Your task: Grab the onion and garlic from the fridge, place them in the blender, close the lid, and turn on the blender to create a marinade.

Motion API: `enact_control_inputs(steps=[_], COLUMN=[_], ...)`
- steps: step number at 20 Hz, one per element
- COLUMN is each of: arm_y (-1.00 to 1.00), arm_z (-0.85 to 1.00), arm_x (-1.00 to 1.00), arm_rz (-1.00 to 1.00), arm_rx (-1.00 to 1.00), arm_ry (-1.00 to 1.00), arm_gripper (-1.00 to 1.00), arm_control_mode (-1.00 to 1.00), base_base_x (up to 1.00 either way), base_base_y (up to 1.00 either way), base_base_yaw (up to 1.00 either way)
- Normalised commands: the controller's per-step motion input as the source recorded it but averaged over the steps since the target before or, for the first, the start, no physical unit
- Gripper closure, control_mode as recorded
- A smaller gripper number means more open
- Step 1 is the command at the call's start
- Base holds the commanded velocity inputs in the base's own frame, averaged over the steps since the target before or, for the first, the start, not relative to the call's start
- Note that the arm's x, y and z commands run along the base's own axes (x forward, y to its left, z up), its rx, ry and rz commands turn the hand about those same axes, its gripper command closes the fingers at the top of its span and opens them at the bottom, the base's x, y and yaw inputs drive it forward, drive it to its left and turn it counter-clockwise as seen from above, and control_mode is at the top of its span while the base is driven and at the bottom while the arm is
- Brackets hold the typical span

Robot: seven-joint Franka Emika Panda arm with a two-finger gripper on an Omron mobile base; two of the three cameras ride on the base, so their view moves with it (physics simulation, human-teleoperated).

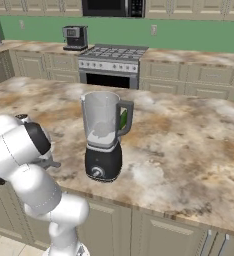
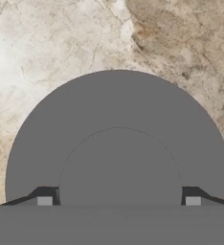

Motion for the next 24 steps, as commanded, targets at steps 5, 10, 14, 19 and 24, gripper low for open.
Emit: enact_control_inputs(steps=[5, 10, 14, 19, 24], arm_y=[0.0, -0.01, -0.08, -0.18, -0.29], arm_z=[-0.11, 0.31, 0.9, 1.0, 1.0], arm_x=[0.0, -0.08, 0.0, 0.0, 0.0], arm_rz=[0.0, 0.0, -0.07, -0.05, -0.04], arm_rx=[0.0, 0.0, 0.0, 0.0, -0.02], arm_ry=[-0.05, -0.08, -0.12, -0.17, -0.19], arm_gripper=[1.0, 1.0, 1.0, 1.0, 1.0], arm_control_mode=[-1.0, -1.0, -1.0, -1.0, -1.0], base_base_x=[0.0, 0.0, 0.0, 0.0, 0.0], base_base_y=[0.0, 0.0, 0.0, 0.0, 0.0], base_base_yaw=[0.0, 0.0, 0.0, 0.0, 0.0])
